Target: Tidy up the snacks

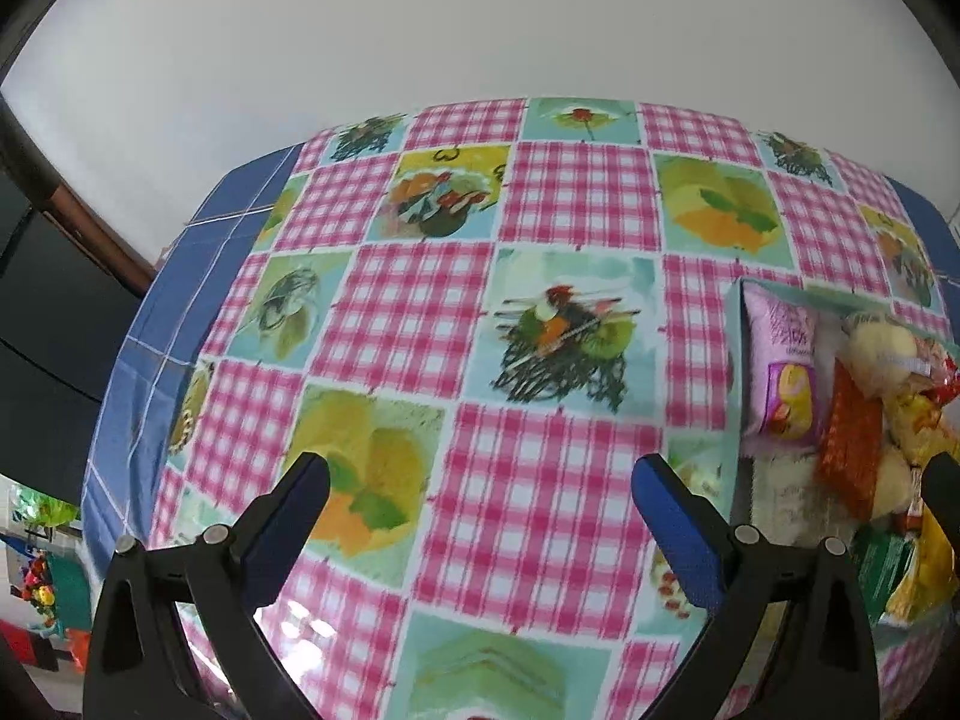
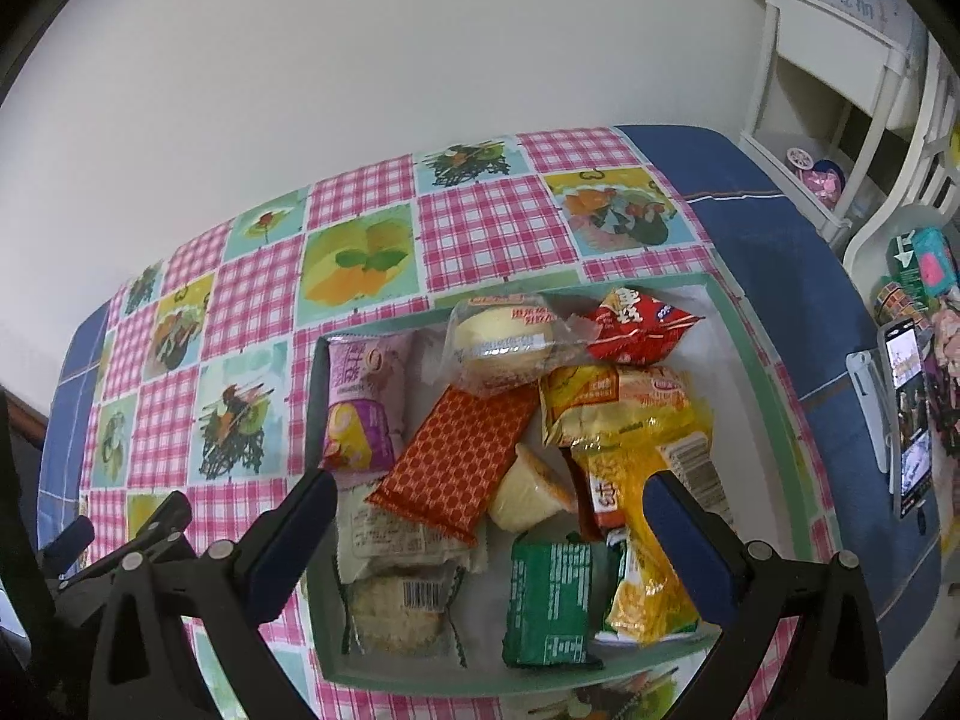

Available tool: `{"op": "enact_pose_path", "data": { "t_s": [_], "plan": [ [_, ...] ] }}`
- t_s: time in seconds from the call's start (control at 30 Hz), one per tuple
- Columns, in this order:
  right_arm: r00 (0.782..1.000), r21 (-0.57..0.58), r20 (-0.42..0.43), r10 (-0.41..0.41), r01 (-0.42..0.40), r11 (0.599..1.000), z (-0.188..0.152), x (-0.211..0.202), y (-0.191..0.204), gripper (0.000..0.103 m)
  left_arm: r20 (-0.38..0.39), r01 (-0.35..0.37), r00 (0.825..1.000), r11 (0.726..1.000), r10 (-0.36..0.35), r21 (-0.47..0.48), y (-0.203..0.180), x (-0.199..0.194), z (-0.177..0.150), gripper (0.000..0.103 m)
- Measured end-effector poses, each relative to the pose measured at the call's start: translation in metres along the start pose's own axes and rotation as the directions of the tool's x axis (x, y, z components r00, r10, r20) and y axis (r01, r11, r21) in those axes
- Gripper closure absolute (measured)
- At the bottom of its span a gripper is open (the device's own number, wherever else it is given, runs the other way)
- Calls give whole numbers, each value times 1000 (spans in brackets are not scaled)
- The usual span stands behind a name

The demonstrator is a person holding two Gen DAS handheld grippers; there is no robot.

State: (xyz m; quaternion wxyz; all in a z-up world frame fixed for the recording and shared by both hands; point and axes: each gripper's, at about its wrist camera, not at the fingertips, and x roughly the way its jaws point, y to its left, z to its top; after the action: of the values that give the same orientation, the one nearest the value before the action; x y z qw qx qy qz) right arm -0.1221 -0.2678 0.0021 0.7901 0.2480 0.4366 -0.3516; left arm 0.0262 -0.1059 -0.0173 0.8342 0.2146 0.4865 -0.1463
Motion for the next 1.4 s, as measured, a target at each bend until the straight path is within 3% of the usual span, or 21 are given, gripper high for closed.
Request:
{"op": "enact_pose_path", "data": {
  "t_s": [0.3, 0.87, 1.4],
  "plan": [
    [1000, -42, 17, -22, 22, 999, -30, -20, 11, 0, 8, -6, 1000, 1000, 6, 4, 23, -22, -26, 2],
    [998, -105, 41, -40, 44, 993, -81, -45, 18, 0, 8, 56, 998, 998, -56, -2, 51, -43, -74, 2],
    [998, -103, 47, -32, 37, 994, -94, -52, 12, 0, 23, 79, 997, 997, -79, 2, 57, -49, -89, 2]
  ]
}}
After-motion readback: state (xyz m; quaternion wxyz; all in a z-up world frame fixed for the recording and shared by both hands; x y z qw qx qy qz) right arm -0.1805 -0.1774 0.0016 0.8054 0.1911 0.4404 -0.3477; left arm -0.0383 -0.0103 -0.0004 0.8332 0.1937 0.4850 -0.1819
